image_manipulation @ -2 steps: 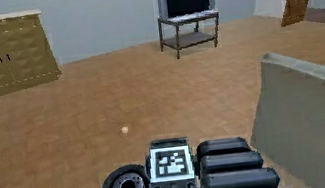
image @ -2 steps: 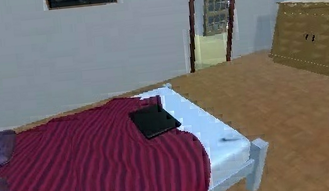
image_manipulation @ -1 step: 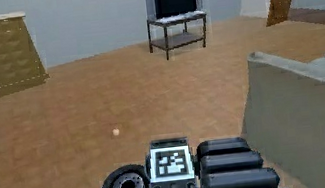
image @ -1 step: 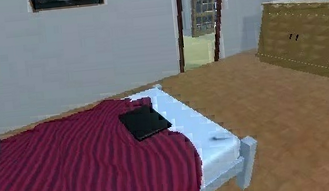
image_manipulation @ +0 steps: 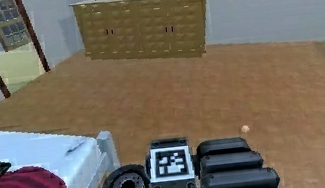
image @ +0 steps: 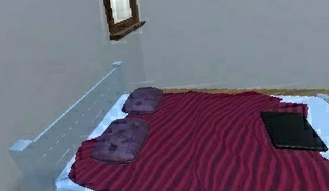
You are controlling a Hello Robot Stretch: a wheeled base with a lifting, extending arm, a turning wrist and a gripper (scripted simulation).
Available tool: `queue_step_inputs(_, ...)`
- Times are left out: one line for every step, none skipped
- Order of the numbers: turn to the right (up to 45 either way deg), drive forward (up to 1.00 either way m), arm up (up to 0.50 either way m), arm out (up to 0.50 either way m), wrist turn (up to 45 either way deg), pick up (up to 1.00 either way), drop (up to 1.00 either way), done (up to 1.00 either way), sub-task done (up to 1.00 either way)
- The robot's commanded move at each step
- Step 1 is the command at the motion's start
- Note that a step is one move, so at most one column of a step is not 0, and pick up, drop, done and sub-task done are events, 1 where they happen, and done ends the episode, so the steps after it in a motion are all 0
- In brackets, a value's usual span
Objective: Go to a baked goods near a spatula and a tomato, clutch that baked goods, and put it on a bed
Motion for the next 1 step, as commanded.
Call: queue_step_inputs(-3.0, 0.00, 0.00, 0.00, 0.0, 0.00, 0.00, 0.00, 0.00)
